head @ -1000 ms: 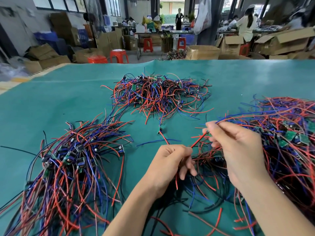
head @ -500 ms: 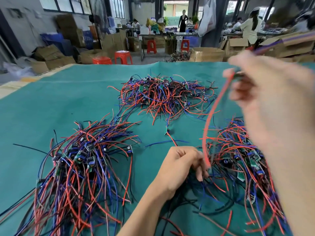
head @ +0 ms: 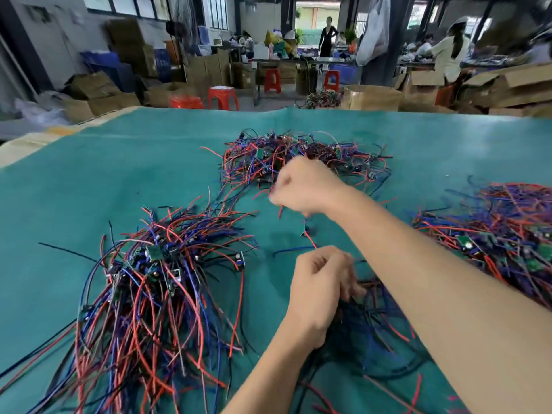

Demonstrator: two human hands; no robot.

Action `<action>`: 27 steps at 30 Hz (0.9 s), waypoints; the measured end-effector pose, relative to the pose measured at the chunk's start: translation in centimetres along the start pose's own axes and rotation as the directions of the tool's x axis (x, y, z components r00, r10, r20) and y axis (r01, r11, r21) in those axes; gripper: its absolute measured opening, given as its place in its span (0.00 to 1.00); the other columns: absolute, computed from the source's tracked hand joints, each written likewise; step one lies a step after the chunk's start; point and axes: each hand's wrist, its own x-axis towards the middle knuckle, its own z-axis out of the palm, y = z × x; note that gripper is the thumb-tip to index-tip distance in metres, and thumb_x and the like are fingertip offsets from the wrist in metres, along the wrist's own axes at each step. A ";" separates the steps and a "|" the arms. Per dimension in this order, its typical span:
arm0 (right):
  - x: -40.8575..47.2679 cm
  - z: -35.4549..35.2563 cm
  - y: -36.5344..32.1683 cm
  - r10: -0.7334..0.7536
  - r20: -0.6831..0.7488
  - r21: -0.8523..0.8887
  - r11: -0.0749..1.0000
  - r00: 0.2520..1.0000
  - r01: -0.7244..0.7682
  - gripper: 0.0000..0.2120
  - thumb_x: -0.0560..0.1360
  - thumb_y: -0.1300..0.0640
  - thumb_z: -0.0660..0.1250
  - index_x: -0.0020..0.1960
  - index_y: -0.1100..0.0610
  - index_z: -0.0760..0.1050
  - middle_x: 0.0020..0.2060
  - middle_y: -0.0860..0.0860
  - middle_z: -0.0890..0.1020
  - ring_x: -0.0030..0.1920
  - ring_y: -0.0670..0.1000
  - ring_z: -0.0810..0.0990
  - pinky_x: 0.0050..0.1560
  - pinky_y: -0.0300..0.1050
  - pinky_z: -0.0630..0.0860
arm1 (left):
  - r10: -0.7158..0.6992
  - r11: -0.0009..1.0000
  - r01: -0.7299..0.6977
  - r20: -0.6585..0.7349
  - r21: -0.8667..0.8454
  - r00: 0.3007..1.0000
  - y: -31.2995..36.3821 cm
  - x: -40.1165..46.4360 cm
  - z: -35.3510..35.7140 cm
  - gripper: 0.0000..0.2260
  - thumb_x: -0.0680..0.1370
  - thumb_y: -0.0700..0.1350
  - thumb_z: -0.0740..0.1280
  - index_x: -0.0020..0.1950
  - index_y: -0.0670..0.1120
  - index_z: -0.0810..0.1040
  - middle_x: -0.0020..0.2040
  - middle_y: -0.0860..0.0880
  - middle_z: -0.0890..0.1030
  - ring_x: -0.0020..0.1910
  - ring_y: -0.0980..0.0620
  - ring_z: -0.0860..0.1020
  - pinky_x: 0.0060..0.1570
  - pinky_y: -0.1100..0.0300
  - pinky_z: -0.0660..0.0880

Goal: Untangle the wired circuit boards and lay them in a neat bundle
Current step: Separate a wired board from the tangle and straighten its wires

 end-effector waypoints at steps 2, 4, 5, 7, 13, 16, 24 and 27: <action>0.0 2.0 3.3 0.107 0.065 -0.075 0.992 0.992 -0.102 0.17 0.71 0.48 0.75 0.55 0.56 0.81 0.54 0.60 0.84 0.51 0.61 0.85 0.57 0.52 0.81 | 0.020 1.000 -0.020 -0.149 0.000 0.989 0.0 0.1 -0.2 0.11 0.70 0.47 0.61 0.27 0.48 0.67 0.21 0.49 0.68 0.21 0.48 0.69 0.28 0.58 0.68; -0.1 4.0 5.5 0.126 0.086 -0.055 0.991 0.988 -0.122 0.15 0.69 0.48 0.77 0.51 0.54 0.80 0.55 0.56 0.83 0.55 0.59 0.82 0.57 0.48 0.79 | 0.036 0.999 -0.025 -0.259 0.045 0.965 0.0 0.3 -0.5 0.12 0.72 0.49 0.61 0.29 0.50 0.67 0.23 0.50 0.68 0.22 0.51 0.66 0.25 0.60 0.64; -0.1 4.7 6.3 0.115 0.061 -0.024 0.993 0.992 -0.113 0.11 0.69 0.51 0.78 0.48 0.51 0.79 0.53 0.55 0.82 0.55 0.58 0.81 0.54 0.45 0.76 | 0.046 0.997 -0.023 -0.304 0.076 0.952 0.0 0.3 -0.6 0.12 0.74 0.49 0.61 0.30 0.50 0.67 0.25 0.49 0.69 0.24 0.51 0.65 0.26 0.59 0.63; -0.2 5.3 7.3 0.105 -0.015 0.062 0.993 0.994 -0.104 0.10 0.68 0.59 0.77 0.43 0.48 0.78 0.44 0.50 0.82 0.49 0.55 0.80 0.46 0.41 0.71 | 0.054 0.993 -0.011 -0.369 0.119 0.928 0.1 0.3 -0.7 0.12 0.74 0.49 0.62 0.32 0.49 0.66 0.30 0.46 0.69 0.30 0.51 0.64 0.30 0.52 0.64; -4.8 3.0 8.6 0.247 -0.287 0.536 0.842 0.926 -0.058 0.18 0.60 0.60 0.83 0.44 0.49 0.79 0.38 0.46 0.83 0.36 0.45 0.80 0.39 0.43 0.75 | 0.066 0.994 -0.022 -0.408 0.112 0.910 0.3 0.3 -0.9 0.06 0.78 0.46 0.65 0.42 0.47 0.75 0.38 0.45 0.80 0.37 0.47 0.80 0.30 0.52 0.75; -8.8 4.0 8.6 0.220 -0.381 0.529 0.849 0.898 0.017 0.16 0.58 0.59 0.77 0.42 0.50 0.76 0.34 0.44 0.81 0.31 0.43 0.76 0.37 0.40 0.73 | 0.066 0.991 -0.033 -0.270 0.126 0.961 0.3 0.2 -0.6 0.05 0.80 0.45 0.67 0.46 0.45 0.80 0.38 0.48 0.83 0.35 0.55 0.80 0.29 0.56 0.77; -12.0 6.1 9.6 0.220 -0.302 0.778 0.619 0.928 0.106 0.13 0.61 0.58 0.73 0.45 0.51 0.80 0.43 0.47 0.86 0.39 0.49 0.85 0.46 0.48 0.82 | 0.004 0.986 0.025 -0.170 0.163 0.985 0.1 0.4 -1.0 0.08 0.79 0.35 0.65 0.50 0.43 0.84 0.41 0.45 0.86 0.37 0.52 0.82 0.39 0.53 0.80; -11.7 6.4 10.3 0.318 -0.336 0.754 0.654 0.886 0.051 0.08 0.66 0.51 0.76 0.44 0.51 0.83 0.40 0.45 0.86 0.40 0.47 0.85 0.48 0.49 0.81 | -0.022 0.990 0.039 -0.120 0.139 0.993 0.3 0.3 -1.0 0.12 0.79 0.33 0.62 0.48 0.45 0.84 0.41 0.47 0.86 0.36 0.52 0.82 0.30 0.62 0.76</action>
